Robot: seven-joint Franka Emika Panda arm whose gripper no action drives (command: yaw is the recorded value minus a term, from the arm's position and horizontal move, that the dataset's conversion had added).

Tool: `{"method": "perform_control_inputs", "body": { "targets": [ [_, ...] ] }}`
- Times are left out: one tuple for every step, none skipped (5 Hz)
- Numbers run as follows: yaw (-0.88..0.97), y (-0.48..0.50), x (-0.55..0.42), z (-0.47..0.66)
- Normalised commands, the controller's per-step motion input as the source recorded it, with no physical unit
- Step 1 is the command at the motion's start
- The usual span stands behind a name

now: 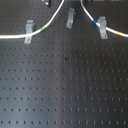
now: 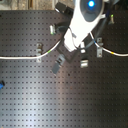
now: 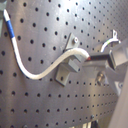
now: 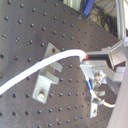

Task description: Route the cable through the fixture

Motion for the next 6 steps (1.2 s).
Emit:
{"method": "perform_control_inputs", "body": {
  "targets": [
    [0.68, 0.15, -0.169, 0.28],
    [0.81, 0.05, -0.041, 0.37],
    [0.9, -0.007, -0.004, 0.43],
    [0.92, -0.004, -0.003, 0.43],
    [0.92, -0.002, -0.004, 0.43],
    [0.92, -0.001, -0.006, 0.43]
  ]
}}
